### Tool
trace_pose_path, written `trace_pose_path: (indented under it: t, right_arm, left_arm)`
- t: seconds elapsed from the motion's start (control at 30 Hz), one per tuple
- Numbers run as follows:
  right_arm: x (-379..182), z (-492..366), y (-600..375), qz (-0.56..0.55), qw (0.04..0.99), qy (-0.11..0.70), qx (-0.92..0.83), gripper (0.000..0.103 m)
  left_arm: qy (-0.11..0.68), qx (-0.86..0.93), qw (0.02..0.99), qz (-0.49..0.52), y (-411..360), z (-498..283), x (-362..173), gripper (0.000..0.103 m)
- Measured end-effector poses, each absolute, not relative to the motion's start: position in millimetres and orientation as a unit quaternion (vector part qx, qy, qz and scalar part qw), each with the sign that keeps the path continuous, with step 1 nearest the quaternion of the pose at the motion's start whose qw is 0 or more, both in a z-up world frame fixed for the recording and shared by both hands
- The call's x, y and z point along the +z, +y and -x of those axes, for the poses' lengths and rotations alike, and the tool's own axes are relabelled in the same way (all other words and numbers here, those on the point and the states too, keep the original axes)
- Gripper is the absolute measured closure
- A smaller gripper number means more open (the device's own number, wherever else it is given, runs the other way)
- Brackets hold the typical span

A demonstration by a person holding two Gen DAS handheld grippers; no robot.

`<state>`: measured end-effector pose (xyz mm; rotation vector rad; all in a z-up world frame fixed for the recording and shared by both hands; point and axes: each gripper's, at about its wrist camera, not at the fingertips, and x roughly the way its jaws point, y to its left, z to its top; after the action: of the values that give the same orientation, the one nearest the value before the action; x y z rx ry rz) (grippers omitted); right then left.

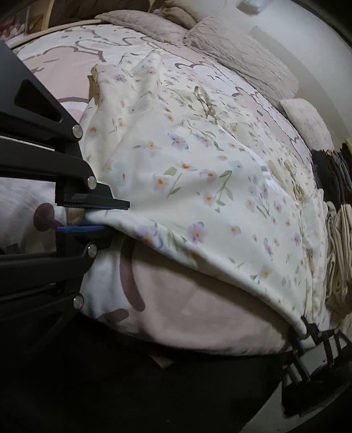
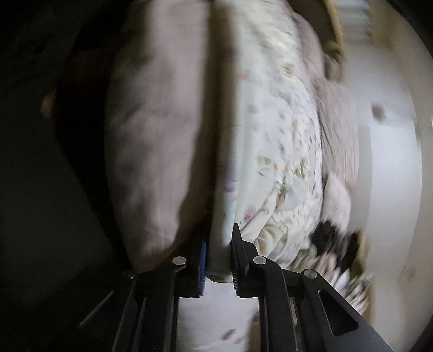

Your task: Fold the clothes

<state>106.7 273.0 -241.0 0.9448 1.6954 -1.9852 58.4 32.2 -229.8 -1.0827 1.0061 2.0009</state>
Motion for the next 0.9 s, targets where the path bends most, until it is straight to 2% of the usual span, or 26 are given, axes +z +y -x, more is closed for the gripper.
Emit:
trace_pose_path:
  t: [0.07, 0.1, 0.13, 0.3, 0.4, 0.5, 0.6, 0.7, 0.77, 0.9]
  right_arm:
    - [-218.1, -93.5, 282.5, -0.390, 0.194, 0.498, -0.750, 0.076]
    - [-207.1, -87.2, 288.0, -0.419, 0.200, 0.446, -0.766, 0.064]
    - [-193.9, -80.5, 296.3, -0.450, 0.210, 0.381, -0.780, 0.058]
    - [-136.7, -46.8, 350.7, -0.502, 0.236, 0.084, -0.828, 0.058]
    - [-119.5, -15.9, 372.7, -0.478, 0.202, -0.026, -0.854, 0.058]
    - [-135.2, 15.5, 360.2, -0.480, 0.184, -0.030, -0.857, 0.059]
    - [-164.0, 34.1, 340.3, -0.502, 0.195, 0.007, -0.843, 0.059]
    - [-197.3, 45.6, 342.6, -0.534, 0.159, 0.067, -0.827, 0.059]
    - [-203.7, 46.1, 365.6, -0.523, 0.116, 0.088, -0.840, 0.060]
    - [-181.8, 36.9, 400.4, -0.496, 0.049, 0.073, -0.864, 0.060]
  left_arm:
    - [0.377, 0.763, 0.322, 0.414, 29.9, -56.0, -229.7, 0.093]
    - [0.375, 0.764, 0.322, 0.415, 28.8, -54.9, -229.6, 0.093]
    - [0.372, 0.765, 0.322, 0.416, 27.6, -53.7, -229.6, 0.093]
    - [0.358, 0.768, 0.324, 0.421, 22.0, -47.9, -229.4, 0.093]
    - [0.360, 0.767, 0.323, 0.422, 21.8, -50.4, -230.1, 0.093]
    - [0.359, 0.766, 0.321, 0.425, 22.3, -53.2, -230.1, 0.093]
    - [0.357, 0.767, 0.319, 0.427, 20.4, -54.2, -231.1, 0.093]
    - [0.354, 0.768, 0.318, 0.428, 20.2, -54.9, -232.8, 0.093]
    - [0.352, 0.768, 0.319, 0.429, 19.9, -54.9, -233.7, 0.093]
    - [0.348, 0.766, 0.324, 0.432, 18.9, -53.6, -233.9, 0.093]
